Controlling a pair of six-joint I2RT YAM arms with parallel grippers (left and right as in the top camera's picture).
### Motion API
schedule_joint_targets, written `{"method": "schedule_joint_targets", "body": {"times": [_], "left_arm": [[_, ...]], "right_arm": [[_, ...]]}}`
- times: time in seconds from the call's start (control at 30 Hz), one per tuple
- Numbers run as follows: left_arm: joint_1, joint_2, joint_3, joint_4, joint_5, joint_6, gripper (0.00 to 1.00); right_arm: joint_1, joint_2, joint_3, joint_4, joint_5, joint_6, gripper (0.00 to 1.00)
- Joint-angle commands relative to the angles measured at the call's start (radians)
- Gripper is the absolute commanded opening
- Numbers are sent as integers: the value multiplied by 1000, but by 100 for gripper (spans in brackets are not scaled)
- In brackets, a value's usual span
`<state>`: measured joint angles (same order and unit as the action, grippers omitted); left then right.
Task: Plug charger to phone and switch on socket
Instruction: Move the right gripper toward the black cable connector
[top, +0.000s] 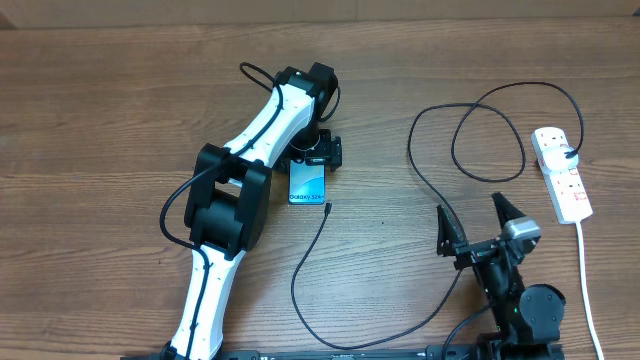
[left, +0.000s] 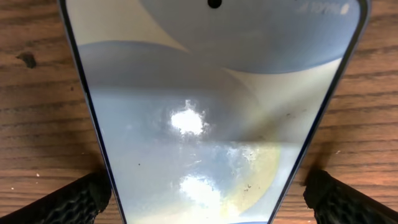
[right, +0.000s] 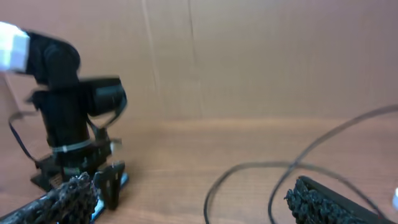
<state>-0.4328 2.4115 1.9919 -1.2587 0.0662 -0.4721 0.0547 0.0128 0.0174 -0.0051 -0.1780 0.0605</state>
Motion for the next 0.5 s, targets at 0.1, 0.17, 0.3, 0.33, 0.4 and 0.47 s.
{"method": "schedule_joint_targets", "body": {"times": [0.1, 0.17, 0.3, 0.33, 0.4, 0.47], "left_arm": [[-13, 38, -37, 3, 6, -3, 100], [-13, 38, -37, 3, 5, -2, 100], [-13, 38, -37, 3, 5, 24, 100], [-13, 38, -37, 2, 6, 28, 100], [-13, 38, -37, 2, 6, 31, 100], [-13, 38, -37, 3, 6, 31, 100]], "right_arm": [[6, -10, -9, 2, -225, 44, 100], [6, -10, -9, -6, -290, 44, 100], [6, -6, -8, -48, -295, 92, 100], [6, -5, -2, -50, -294, 121, 100], [5, 2, 26, -54, -283, 158, 100], [3, 24, 71, -59, -266, 189, 100]]}}
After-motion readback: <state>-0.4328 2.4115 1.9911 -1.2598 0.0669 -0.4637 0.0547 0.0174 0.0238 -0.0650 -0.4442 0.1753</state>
